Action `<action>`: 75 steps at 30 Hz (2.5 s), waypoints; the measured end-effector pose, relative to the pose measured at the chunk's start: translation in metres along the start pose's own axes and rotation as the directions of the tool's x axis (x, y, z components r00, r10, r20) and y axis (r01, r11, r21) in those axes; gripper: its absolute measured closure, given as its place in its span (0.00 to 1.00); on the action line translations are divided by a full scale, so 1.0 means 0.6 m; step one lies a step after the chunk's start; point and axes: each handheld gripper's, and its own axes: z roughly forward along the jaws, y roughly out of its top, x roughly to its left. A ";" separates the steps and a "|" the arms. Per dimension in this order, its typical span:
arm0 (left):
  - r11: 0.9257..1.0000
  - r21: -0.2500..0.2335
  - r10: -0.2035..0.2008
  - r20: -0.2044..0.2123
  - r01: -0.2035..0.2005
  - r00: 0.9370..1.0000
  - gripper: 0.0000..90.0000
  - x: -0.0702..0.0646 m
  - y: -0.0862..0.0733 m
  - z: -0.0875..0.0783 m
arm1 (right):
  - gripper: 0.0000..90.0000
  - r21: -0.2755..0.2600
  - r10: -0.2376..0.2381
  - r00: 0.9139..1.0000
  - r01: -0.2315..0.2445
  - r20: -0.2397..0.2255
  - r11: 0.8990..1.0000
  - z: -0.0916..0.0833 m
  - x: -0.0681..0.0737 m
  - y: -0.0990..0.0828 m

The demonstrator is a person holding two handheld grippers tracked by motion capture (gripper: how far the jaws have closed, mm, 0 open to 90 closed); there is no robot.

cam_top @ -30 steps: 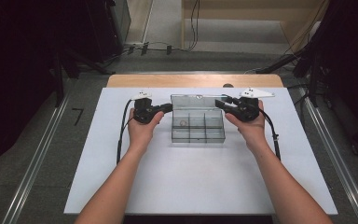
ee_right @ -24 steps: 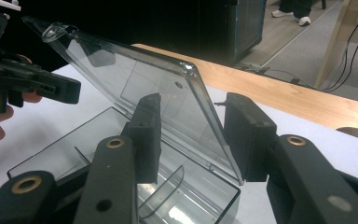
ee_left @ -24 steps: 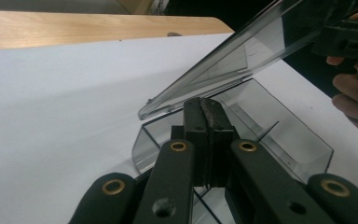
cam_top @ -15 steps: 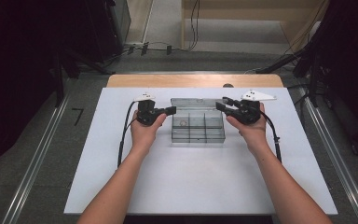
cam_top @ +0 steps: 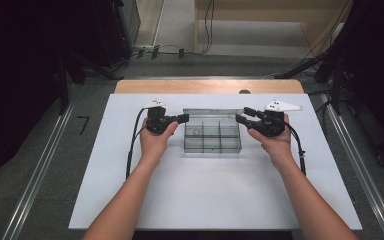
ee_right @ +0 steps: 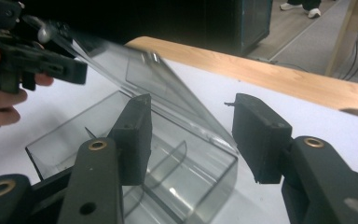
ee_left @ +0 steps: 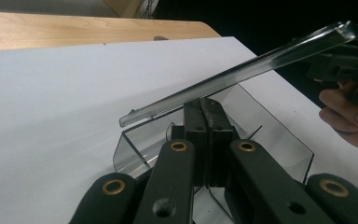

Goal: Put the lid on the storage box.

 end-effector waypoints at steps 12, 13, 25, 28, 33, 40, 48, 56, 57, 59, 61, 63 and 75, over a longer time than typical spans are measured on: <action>1.000 -0.002 0.009 0.009 -0.009 1.000 1.00 -0.006 0.001 -0.001 | 0.92 0.068 0.063 0.998 -0.064 0.015 0.996 0.000 -0.007 -0.027; 1.000 -0.002 0.009 0.010 -0.009 1.000 1.00 -0.006 0.001 -0.001 | 0.94 0.070 0.068 0.998 -0.068 0.013 0.995 0.001 -0.007 -0.027; 1.000 -0.010 0.015 0.024 -0.015 1.000 1.00 -0.011 -0.005 -0.005 | 0.98 0.067 0.103 0.995 -0.103 0.008 0.992 0.004 -0.003 -0.026; 1.000 -0.011 0.018 0.025 -0.017 1.000 1.00 -0.012 -0.008 -0.007 | 0.98 0.068 0.100 0.995 -0.101 0.006 0.993 0.002 -0.001 -0.025; 1.000 -0.013 0.027 0.027 -0.027 0.999 1.00 -0.016 -0.010 -0.011 | 0.98 0.065 0.098 0.995 -0.098 -0.001 0.993 0.000 0.002 -0.026; 0.999 -0.017 0.040 0.032 -0.040 0.999 1.00 -0.022 -0.017 -0.017 | 0.98 0.058 0.091 0.996 -0.090 -0.005 0.994 -0.007 0.008 -0.031; 0.999 -0.027 0.046 0.042 -0.044 0.998 1.00 -0.028 -0.023 -0.024 | 0.98 0.040 0.080 0.997 -0.080 -0.018 0.996 -0.021 0.015 -0.034; 0.997 -0.024 0.068 0.047 -0.067 0.997 1.00 -0.041 -0.030 -0.029 | 0.98 0.035 0.068 0.997 -0.067 -0.032 0.997 -0.028 0.026 -0.041; 0.997 -0.028 0.072 0.048 -0.071 0.996 1.00 -0.043 -0.031 -0.029 | 0.98 0.036 0.063 0.997 -0.062 -0.033 0.997 -0.028 0.026 -0.042; 0.997 -0.028 0.077 0.049 -0.075 0.996 1.00 -0.046 -0.033 -0.031 | 0.98 0.040 0.059 0.998 -0.058 -0.031 0.998 -0.028 0.030 -0.044; 0.996 -0.031 0.082 0.050 -0.081 0.995 1.00 -0.049 -0.035 -0.032 | 0.98 0.037 0.058 0.998 -0.057 -0.032 0.998 -0.029 0.031 -0.046; 0.997 -0.027 0.080 0.052 -0.078 0.995 1.00 -0.050 -0.038 -0.033 | 0.98 0.034 0.058 0.998 -0.057 -0.036 0.998 -0.030 0.032 -0.048; 0.994 -0.036 0.107 0.050 -0.105 0.993 1.00 -0.065 -0.049 -0.048 | 0.98 0.022 0.054 0.997 -0.053 -0.049 0.998 -0.041 0.044 -0.055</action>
